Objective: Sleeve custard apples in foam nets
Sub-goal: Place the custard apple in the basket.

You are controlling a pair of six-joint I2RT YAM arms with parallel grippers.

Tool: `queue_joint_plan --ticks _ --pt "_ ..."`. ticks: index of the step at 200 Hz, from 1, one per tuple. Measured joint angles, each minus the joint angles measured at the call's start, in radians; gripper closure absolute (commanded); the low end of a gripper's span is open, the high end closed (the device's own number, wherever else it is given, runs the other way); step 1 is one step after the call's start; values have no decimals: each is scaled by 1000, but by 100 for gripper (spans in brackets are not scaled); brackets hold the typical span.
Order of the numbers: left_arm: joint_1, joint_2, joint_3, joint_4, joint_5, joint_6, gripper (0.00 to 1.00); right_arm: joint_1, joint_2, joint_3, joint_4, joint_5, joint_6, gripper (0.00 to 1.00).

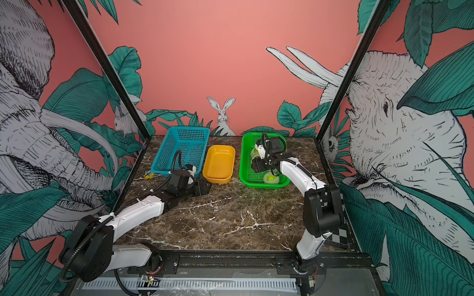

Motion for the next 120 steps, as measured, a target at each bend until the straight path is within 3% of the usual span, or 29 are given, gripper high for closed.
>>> queue_joint_plan --ticks 66,120 --pt "0 0 -5 0 -8 -2 1 0 161 0 55 32 23 28" --pt "0 0 -11 0 -13 -5 1 6 196 2 100 51 42 27"
